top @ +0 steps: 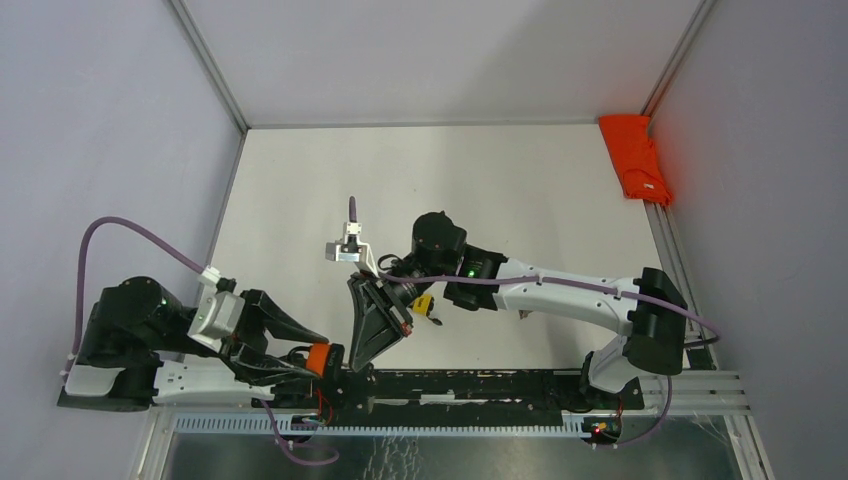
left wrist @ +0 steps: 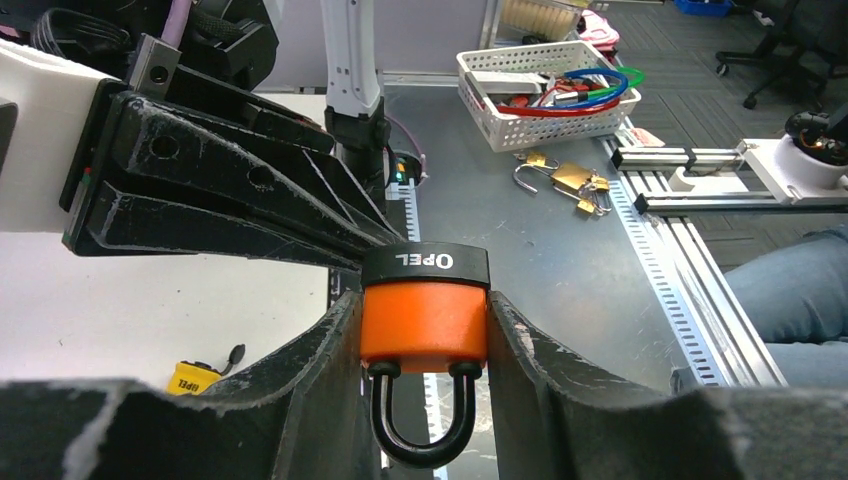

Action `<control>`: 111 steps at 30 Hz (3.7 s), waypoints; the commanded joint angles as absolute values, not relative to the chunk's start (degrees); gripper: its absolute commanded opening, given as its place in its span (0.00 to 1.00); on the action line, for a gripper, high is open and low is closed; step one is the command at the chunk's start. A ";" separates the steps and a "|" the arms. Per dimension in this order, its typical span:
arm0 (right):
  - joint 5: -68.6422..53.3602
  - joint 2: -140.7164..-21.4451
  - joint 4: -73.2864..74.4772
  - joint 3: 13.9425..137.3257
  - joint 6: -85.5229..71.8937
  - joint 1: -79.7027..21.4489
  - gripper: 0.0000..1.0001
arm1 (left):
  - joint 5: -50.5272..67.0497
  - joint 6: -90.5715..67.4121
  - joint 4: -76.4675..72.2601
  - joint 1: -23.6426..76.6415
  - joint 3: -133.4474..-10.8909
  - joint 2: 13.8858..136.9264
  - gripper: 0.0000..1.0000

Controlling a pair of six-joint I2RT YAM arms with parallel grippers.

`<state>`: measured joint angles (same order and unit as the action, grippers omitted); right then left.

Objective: Unlock with the key

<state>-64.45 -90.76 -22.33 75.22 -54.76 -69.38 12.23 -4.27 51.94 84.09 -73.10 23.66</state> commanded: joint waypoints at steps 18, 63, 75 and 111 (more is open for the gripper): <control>-60.90 -82.39 -5.11 74.45 -41.04 -66.62 0.00 | 10.68 -3.08 52.14 84.46 -75.41 28.41 0.02; -60.55 -82.70 -6.85 73.95 -43.27 -68.56 0.00 | 13.55 -3.90 51.87 84.43 -73.92 32.13 0.02; -60.81 -82.37 -10.01 70.94 -45.11 -66.82 0.00 | 14.15 -3.99 51.11 84.40 -73.84 30.69 0.02; -36.26 -76.05 19.73 67.31 -20.51 -57.55 0.08 | -9.95 -3.13 41.99 84.46 -61.45 28.04 0.02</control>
<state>-51.72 -77.47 -0.75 65.65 -40.01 -59.70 -0.10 -4.27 53.93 84.14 -67.35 33.34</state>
